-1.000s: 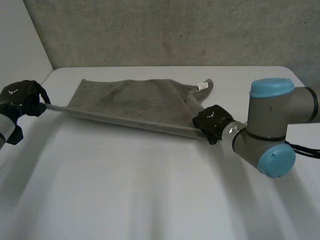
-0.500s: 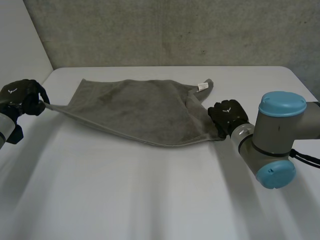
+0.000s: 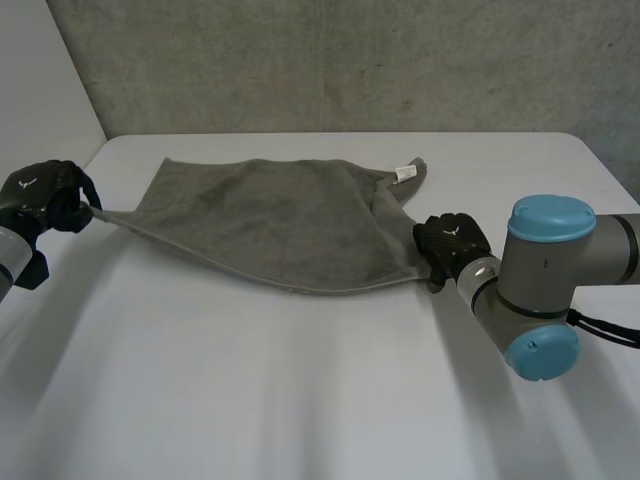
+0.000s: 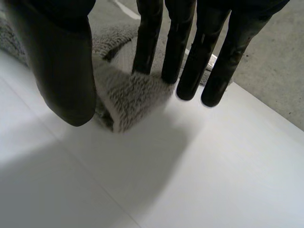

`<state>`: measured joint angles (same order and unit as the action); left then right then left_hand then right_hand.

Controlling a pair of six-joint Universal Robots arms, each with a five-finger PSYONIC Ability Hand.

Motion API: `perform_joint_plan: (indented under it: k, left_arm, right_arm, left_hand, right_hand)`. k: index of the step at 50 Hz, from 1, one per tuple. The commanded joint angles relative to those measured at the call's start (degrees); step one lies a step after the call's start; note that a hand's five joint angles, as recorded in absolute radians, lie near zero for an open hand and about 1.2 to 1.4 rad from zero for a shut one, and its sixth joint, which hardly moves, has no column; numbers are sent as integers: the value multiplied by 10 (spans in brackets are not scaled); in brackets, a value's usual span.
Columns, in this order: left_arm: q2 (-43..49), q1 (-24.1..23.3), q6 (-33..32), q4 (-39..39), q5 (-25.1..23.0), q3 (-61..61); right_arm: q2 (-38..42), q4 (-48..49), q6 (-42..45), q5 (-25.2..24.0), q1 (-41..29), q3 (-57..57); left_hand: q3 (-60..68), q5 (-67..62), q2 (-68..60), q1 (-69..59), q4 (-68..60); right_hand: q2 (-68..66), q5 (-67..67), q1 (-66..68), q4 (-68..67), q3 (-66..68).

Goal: Fold the towel.

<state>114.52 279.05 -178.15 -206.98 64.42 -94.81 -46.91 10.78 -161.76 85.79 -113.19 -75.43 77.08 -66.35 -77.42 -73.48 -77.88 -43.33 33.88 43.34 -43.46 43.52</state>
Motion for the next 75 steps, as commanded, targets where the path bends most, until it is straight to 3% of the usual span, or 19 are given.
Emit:
perform_joint_plan:
  k: [1,4,11,16,25,29,35,37,44,51,59,70,75]
  left_arm:
    - [-1,1,0,-1,0,-2]
    - [-2,0,2,-1,0,-1]
    - [-20,2,28,8,-1,3]
    - [-47,2,50,8,-4,4]
    - [-123,1,62,32,-10,-20]
    - [-168,4,61,56,-34,-48]
    - [-226,10,60,71,-74,-89]
    - [-269,29,61,74,-91,-113]
    - [-313,70,62,74,-126,-130]
    - [-265,64,56,67,-138,-115]
    - [-122,6,56,72,-129,-18]
    - [56,-51,55,86,-62,156]
    - [119,-67,55,98,-47,221]
  right_arm:
    - [9,21,-58,0,1,5]
    - [10,23,-79,0,1,12]
    - [1,14,-88,1,11,41]
    - [-61,-6,-68,-4,44,48]
    - [-172,-145,167,-30,75,72]
    - [-201,-200,258,-33,75,58]
    - [-264,-226,308,-37,75,14]
    - [-330,-225,319,-57,75,-21]
    - [-383,-229,323,-113,110,-44]
    - [-339,-226,355,-144,139,-46]
    - [-177,-225,452,-121,128,25]
    - [-71,-196,447,-84,112,99]
    - [-28,-126,416,-82,107,113]
  left_hand:
    - [29,-36,-26,-65,-21]
    - [29,-36,-26,-65,-21]
    - [29,-36,-26,-65,-21]
    - [29,-36,-26,-65,-21]
    - [29,-36,-26,-65,-21]
    - [29,-36,-26,-65,-21]
    - [29,-36,-26,-65,-21]
    - [29,-36,-26,-65,-21]
    - [29,-36,-26,-65,-21]
    - [29,-36,-26,-65,-21]
    - [29,-36,-26,-65,-21]
    - [29,-36,-26,-65,-21]
    - [29,-36,-26,-65,-21]
  right_hand:
    - [-194,189,194,-193,192]
    - [-366,360,366,-365,364]
    - [-367,361,367,-365,365]
    - [-367,361,367,-365,365]
    - [-367,361,367,-365,365]
    - [-367,361,367,-365,365]
    - [-367,361,367,-365,365]
    - [-367,361,367,-365,365]
    - [-367,361,367,-365,365]
    - [-367,361,367,-365,365]
    - [-367,361,367,-365,365]
    - [-367,361,367,-365,365]
    - [-367,361,367,-365,365]
